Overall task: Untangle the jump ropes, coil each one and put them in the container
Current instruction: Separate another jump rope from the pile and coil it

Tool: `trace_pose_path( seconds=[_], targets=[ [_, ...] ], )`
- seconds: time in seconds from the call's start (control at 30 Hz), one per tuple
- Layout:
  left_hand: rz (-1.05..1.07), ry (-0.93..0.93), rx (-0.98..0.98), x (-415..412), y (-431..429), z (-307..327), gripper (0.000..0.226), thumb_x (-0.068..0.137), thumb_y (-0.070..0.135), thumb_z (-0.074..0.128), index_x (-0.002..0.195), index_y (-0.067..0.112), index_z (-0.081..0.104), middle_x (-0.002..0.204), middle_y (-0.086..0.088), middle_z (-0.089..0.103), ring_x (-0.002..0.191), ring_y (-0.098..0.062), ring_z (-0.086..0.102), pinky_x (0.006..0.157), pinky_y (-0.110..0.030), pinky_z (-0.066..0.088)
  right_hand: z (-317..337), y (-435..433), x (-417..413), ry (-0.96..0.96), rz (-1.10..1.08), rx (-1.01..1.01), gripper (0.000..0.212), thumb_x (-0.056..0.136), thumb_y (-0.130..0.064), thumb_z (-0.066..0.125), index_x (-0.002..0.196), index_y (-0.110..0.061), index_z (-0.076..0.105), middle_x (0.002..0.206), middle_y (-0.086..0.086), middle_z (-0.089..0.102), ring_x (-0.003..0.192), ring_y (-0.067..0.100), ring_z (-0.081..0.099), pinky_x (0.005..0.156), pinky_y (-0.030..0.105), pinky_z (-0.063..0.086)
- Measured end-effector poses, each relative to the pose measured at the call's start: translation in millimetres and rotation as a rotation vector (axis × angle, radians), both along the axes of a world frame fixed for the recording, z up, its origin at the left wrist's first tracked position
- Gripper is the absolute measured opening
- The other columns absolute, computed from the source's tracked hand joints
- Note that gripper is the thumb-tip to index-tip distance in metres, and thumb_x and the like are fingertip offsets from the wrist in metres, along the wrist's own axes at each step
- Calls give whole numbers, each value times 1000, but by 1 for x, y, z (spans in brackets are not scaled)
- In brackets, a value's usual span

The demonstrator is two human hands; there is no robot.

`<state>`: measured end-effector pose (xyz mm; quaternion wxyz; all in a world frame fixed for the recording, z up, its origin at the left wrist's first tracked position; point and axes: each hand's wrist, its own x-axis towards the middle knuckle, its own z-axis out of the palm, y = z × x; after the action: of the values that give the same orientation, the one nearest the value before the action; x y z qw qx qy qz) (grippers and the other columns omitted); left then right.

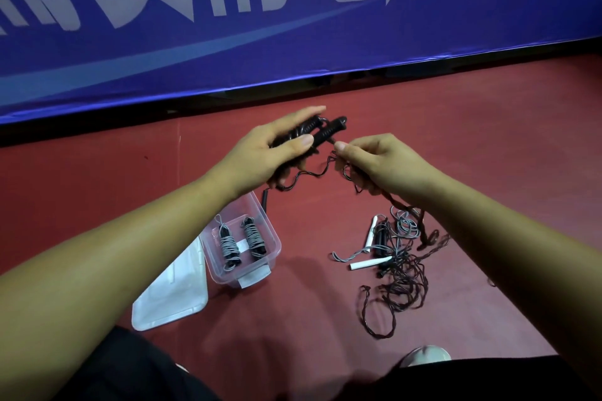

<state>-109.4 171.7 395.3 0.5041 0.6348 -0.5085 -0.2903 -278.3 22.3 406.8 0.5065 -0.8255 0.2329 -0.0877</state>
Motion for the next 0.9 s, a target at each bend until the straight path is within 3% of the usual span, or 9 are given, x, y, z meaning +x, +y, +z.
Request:
trace_pose_path(
  seconds=[0.13, 0.27, 0.4, 0.5, 0.6, 0.67, 0.8, 0.9],
  targets=[
    [144, 87, 27, 12, -4, -3, 39, 93, 34, 61, 129, 45, 56, 75, -5, 66, 53, -23, 53, 54, -29, 44, 1, -3, -3, 21, -30, 14, 29, 101, -28, 57, 79, -11, 65, 59, 7, 47, 43, 14, 47, 44, 20, 38],
    [253, 56, 46, 22, -5, -6, 28, 96, 24, 63, 119, 39, 58, 75, -7, 67, 52, -23, 52, 49, -27, 45, 1, -2, -3, 66, 34, 158, 20, 100, -12, 56, 98, 8, 58, 63, 3, 44, 41, 14, 42, 43, 23, 36],
    [334, -18, 67, 31, -7, -11, 29, 90, 24, 71, 117, 30, 60, 71, -6, 66, 49, -21, 48, 49, -29, 43, 6, 10, -4, 173, 128, 146, 17, 102, -14, 54, 104, 0, 64, 62, 2, 45, 44, 15, 43, 43, 21, 36],
    [389, -169, 117, 39, -5, -14, 29, 84, 32, 77, 108, 30, 60, 72, 0, 66, 47, -17, 50, 50, -30, 46, 12, 16, -3, 193, 150, -32, 24, 101, -24, 57, 99, -3, 70, 62, -1, 48, 48, 12, 44, 49, 24, 39],
    [348, -555, 241, 35, -1, -15, 36, 81, 42, 76, 105, 32, 51, 84, 4, 66, 69, -20, 60, 65, -35, 50, 24, 24, -1, 163, 204, -282, 24, 98, -30, 61, 90, -11, 75, 62, 1, 48, 50, 10, 38, 48, 24, 33],
    [321, -724, 312, 30, -1, -14, 40, 82, 43, 73, 106, 31, 44, 89, 4, 65, 78, -27, 61, 70, -39, 50, 29, 28, -1, 130, 239, -372, 27, 97, -28, 63, 84, -7, 73, 61, 3, 43, 50, 10, 33, 47, 25, 28],
    [232, -822, 409, 22, -2, -13, 38, 79, 48, 69, 98, 32, 40, 82, 0, 64, 74, -30, 61, 68, -42, 53, 32, 29, -3, 73, 271, -390, 29, 95, -20, 65, 73, -2, 65, 55, 1, 36, 49, 9, 26, 46, 24, 23],
    [116, -799, 523, 10, 0, -12, 59, 61, 81, 65, 86, 31, 45, 71, 5, 63, 67, -18, 60, 62, -37, 52, 34, 26, -4, 33, 238, -414, 22, 94, -23, 66, 81, -7, 74, 58, 15, 50, 51, 12, 38, 49, 35, 32]
  ],
)
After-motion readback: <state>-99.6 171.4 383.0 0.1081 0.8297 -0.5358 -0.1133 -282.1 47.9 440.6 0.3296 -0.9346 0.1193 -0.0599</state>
